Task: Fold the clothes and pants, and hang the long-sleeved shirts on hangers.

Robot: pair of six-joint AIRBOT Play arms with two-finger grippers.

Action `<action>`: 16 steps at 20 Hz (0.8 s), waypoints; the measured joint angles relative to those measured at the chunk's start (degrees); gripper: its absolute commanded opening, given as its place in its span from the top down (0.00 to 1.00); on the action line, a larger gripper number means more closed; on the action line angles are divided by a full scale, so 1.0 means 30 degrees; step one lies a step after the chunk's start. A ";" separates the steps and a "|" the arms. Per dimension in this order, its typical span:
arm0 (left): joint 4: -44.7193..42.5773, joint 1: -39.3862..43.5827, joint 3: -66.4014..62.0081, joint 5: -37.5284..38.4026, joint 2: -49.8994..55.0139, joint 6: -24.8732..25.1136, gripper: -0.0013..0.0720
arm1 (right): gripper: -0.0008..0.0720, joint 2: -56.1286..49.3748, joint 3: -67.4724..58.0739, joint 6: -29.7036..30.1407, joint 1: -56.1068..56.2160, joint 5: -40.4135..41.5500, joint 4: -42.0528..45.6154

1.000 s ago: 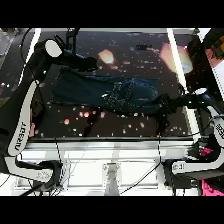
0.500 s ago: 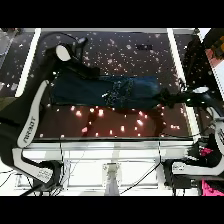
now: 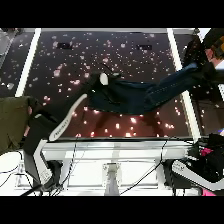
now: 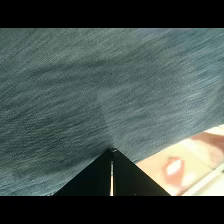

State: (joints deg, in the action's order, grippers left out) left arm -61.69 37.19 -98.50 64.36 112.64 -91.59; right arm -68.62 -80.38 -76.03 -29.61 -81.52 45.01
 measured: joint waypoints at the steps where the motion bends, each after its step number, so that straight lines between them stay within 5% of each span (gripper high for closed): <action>1: 0.0211 0.0452 0.0000 -0.0648 0.0117 -0.0029 0.97 | 0.96 -0.0029 -0.0459 -0.0015 0.0313 -0.0495 0.0080; 5: -0.0750 0.0488 0.0000 -0.2659 -0.0867 -0.0503 0.97 | 0.96 -0.1151 -0.1304 -0.0022 0.3650 -0.1217 -0.0044; 11: -0.3818 -0.3672 0.0000 -0.3818 -0.4648 -0.1982 0.97 | 0.94 -0.5690 -0.2047 0.0933 1.2648 0.1807 -0.0073; 13: -0.4160 -0.5246 0.0000 -0.4007 -0.5741 -0.2135 0.97 | 0.52 -0.7278 -0.2805 0.1209 1.5234 0.3453 0.0029; 14: -0.4240 -0.5952 0.0000 -0.4095 -0.6200 -0.2208 0.97 | 0.41 -0.7868 -0.3271 0.1311 1.6262 0.4284 0.0168; 16: -0.4379 -0.7067 0.0000 -0.4175 -0.6885 -0.2324 0.97 | 0.91 -0.8655 -0.4313 0.1421 1.7755 0.5399 0.1639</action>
State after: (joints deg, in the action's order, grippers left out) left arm -74.83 15.99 -98.50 51.83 91.98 -98.56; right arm -94.59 -93.32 -71.77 23.66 -65.32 49.93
